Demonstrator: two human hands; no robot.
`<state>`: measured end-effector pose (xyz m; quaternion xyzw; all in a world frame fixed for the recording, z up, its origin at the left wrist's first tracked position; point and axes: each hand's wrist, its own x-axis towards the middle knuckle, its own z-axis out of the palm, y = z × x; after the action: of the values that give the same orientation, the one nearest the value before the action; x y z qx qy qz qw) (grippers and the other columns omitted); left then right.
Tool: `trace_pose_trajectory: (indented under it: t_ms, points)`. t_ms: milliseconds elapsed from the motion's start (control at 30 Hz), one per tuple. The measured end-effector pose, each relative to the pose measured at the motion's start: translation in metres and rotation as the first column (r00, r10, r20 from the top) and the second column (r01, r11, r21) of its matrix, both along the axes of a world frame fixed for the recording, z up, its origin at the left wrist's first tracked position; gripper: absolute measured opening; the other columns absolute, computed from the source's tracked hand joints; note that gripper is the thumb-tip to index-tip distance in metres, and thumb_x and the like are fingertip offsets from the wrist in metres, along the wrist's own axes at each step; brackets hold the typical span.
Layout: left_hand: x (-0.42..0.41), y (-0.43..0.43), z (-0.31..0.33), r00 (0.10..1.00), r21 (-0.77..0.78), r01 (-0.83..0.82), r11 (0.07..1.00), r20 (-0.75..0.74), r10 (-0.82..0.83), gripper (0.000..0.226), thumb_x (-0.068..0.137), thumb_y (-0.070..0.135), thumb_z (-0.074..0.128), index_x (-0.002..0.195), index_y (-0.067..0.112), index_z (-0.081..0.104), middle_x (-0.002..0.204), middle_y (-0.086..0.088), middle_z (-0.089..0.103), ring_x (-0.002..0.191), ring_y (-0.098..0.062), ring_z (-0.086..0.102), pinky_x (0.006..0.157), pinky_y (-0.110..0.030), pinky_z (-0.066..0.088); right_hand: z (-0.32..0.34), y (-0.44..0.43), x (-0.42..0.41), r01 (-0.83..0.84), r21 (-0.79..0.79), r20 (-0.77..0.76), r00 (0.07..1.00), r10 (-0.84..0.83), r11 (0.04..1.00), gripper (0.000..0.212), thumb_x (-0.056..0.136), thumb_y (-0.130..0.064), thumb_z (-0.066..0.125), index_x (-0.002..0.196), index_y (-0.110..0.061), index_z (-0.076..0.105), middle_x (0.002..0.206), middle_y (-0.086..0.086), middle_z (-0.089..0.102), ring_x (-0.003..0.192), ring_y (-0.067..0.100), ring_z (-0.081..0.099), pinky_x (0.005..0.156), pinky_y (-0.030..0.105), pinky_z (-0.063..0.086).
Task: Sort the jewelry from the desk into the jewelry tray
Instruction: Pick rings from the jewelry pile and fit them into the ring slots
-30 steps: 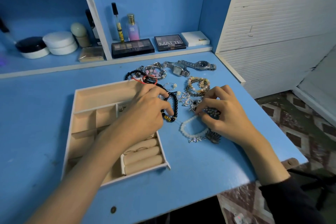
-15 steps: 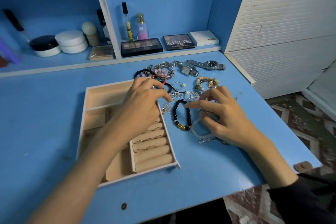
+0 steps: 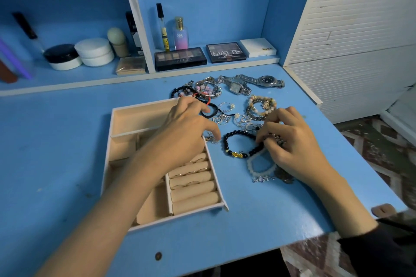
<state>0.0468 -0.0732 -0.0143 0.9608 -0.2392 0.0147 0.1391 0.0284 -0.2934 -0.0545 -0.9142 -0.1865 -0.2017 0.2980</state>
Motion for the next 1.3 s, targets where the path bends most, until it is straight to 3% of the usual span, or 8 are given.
trace_pose_trajectory:
  t_ms: [100, 200, 433, 767, 867, 1000, 1133, 1300]
  points:
    - [0.001, -0.003, 0.002, 0.998, -0.046, 0.027, 0.999, -0.053, -0.029, 0.063, 0.077, -0.012, 0.04, 0.096, 0.041, 0.068, 0.138, 0.009, 0.036, 0.126, -0.011, 0.016, 0.111, -0.036, 0.015, 0.0, 0.002, -0.001, -0.003, 0.017, -0.011, 1.0, 0.004, 1.0, 0.026, 0.072, -0.019, 0.04, 0.069, -0.019, 0.066, 0.081, -0.005, 0.053, 0.081, 0.015, 0.041, 0.07, 0.027, 0.036]
    - [0.006, -0.006, 0.001, 1.0, -0.077, -0.024, 0.997, 0.001, 0.025, 0.059, 0.076, -0.011, 0.038, 0.105, 0.033, 0.065, 0.134, 0.006, 0.041, 0.125, -0.013, 0.02, 0.105, -0.027, 0.013, 0.0, 0.003, -0.002, -0.01, 0.023, -0.009, 1.0, 0.01, 1.0, 0.024, 0.072, -0.016, 0.042, 0.068, -0.017, 0.066, 0.081, -0.004, 0.054, 0.08, 0.016, 0.043, 0.07, 0.029, 0.037]
    - [0.017, -0.015, -0.003, 0.999, 0.042, -0.02, 0.999, 0.032, 0.019, 0.055, 0.082, -0.005, 0.044, 0.12, 0.032, 0.059, 0.139, 0.003, 0.036, 0.128, -0.018, 0.016, 0.11, -0.036, 0.014, -0.001, 0.003, -0.002, -0.004, 0.023, -0.014, 1.0, 0.005, 1.0, 0.023, 0.072, -0.015, 0.043, 0.069, -0.018, 0.066, 0.08, -0.004, 0.054, 0.08, 0.015, 0.043, 0.07, 0.028, 0.037]
    - [0.016, -0.013, -0.002, 0.999, -0.065, -0.031, 0.997, -0.017, 0.03, 0.048, 0.079, -0.006, 0.042, 0.098, 0.029, 0.069, 0.126, 0.005, 0.044, 0.122, -0.015, 0.023, 0.109, -0.034, 0.019, -0.001, 0.003, -0.002, -0.01, 0.034, -0.004, 1.0, 0.011, 0.999, 0.025, 0.072, -0.018, 0.041, 0.07, -0.017, 0.066, 0.08, -0.003, 0.055, 0.08, 0.017, 0.043, 0.069, 0.03, 0.037]
    - [0.019, -0.011, -0.006, 0.997, -0.124, -0.068, 0.99, 0.037, 0.073, 0.035, 0.086, 0.002, 0.044, 0.103, 0.026, 0.065, 0.12, 0.006, 0.047, 0.12, -0.015, 0.026, 0.107, -0.033, 0.021, 0.0, 0.003, -0.002, -0.005, 0.048, -0.002, 1.0, 0.005, 0.999, 0.024, 0.076, -0.018, 0.044, 0.078, -0.017, 0.067, 0.081, -0.002, 0.056, 0.081, 0.016, 0.043, 0.072, 0.025, 0.037]
    - [0.023, -0.013, -0.005, 0.995, -0.079, -0.086, 0.993, 0.048, 0.09, 0.021, 0.092, 0.025, 0.052, 0.108, 0.024, 0.064, 0.121, 0.005, 0.048, 0.121, -0.015, 0.025, 0.101, -0.03, 0.021, 0.005, 0.008, 0.002, -0.014, -0.027, 0.001, 1.0, 0.014, 1.0, 0.02, 0.082, -0.024, 0.053, 0.093, -0.02, 0.07, 0.083, -0.001, 0.057, 0.085, 0.018, 0.045, 0.073, 0.026, 0.036]
    - [0.028, -0.016, -0.003, 0.995, 0.015, -0.096, 0.995, -0.004, 0.096, 0.022, 0.085, 0.041, 0.06, 0.101, 0.026, 0.066, 0.122, 0.004, 0.047, 0.121, -0.017, 0.024, 0.101, -0.033, 0.022, 0.009, 0.016, 0.014, 0.017, -0.114, 0.023, 1.0, -0.015, 0.993, 0.019, 0.08, -0.024, 0.057, 0.09, -0.019, 0.071, 0.081, -0.001, 0.055, 0.083, 0.016, 0.041, 0.07, 0.022, 0.031]
    - [0.031, -0.02, 0.0, 0.994, 0.091, -0.085, 0.992, -0.064, 0.091, 0.022, 0.085, 0.041, 0.06, 0.101, 0.027, 0.065, 0.123, -0.001, 0.043, 0.123, -0.022, 0.023, 0.103, -0.036, 0.02, 0.014, 0.027, 0.027, 0.06, -0.066, -0.028, 0.998, -0.062, 0.996, 0.013, 0.084, -0.017, 0.061, 0.092, -0.017, 0.071, 0.085, 0.002, 0.055, 0.086, 0.018, 0.042, 0.071, 0.031, 0.038]
